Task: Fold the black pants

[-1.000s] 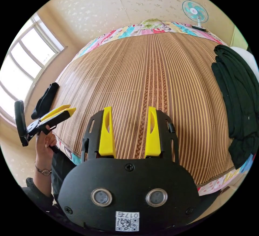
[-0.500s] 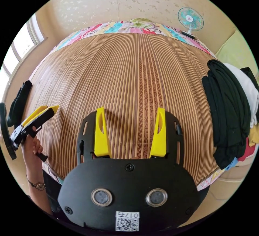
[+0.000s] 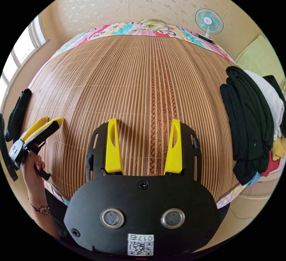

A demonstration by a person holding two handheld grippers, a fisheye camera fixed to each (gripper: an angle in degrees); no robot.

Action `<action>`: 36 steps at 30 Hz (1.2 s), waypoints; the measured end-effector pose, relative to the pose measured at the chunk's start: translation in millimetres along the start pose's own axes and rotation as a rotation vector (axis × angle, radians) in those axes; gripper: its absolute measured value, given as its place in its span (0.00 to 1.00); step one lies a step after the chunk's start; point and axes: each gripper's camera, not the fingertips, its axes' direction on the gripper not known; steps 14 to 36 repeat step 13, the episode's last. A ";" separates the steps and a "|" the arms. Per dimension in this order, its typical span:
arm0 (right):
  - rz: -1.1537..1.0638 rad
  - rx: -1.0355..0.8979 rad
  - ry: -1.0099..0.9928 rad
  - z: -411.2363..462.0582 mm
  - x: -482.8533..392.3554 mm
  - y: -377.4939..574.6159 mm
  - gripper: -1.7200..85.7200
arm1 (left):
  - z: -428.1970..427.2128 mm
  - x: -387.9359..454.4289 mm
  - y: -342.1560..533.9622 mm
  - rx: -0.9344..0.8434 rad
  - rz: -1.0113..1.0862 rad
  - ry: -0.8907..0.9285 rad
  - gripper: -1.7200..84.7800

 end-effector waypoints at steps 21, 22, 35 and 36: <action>-0.003 -0.004 0.004 -4.3 -3.5 3.7 0.29 | 2.1 1.8 -3.3 -0.001 -0.005 -0.009 0.24; -0.003 -0.004 0.004 -4.3 -3.5 3.7 0.29 | 2.1 1.8 -3.3 -0.001 -0.005 -0.009 0.24; -0.003 -0.004 0.004 -4.3 -3.5 3.7 0.29 | 2.1 1.8 -3.3 -0.001 -0.005 -0.009 0.24; -0.003 -0.004 0.004 -4.3 -3.5 3.7 0.29 | 2.1 1.8 -3.3 -0.001 -0.005 -0.009 0.24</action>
